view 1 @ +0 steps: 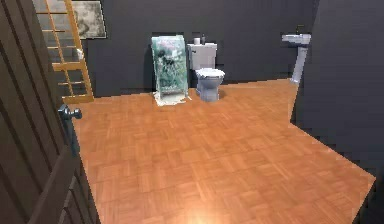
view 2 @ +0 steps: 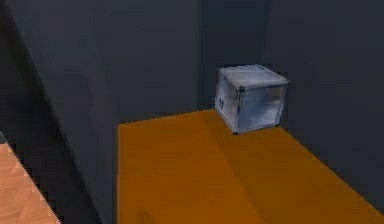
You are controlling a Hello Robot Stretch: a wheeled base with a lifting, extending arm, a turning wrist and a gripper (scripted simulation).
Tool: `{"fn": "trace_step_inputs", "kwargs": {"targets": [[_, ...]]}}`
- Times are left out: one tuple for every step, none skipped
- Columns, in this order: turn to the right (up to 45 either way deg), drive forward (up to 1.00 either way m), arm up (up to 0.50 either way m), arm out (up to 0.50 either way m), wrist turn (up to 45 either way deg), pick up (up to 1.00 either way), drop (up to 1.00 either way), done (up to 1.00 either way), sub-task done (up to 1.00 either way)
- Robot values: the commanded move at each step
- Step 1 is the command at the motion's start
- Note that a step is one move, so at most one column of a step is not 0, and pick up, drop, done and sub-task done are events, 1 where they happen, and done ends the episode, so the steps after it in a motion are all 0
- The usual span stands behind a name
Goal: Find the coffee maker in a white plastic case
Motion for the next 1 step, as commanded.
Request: {"fn": "trace_step_inputs", "kwargs": {"targets": [[-15.0, 0.0, 0.0, 0.0, 0.0, 0.0, 0.0, 0.0, 0.0]]}}
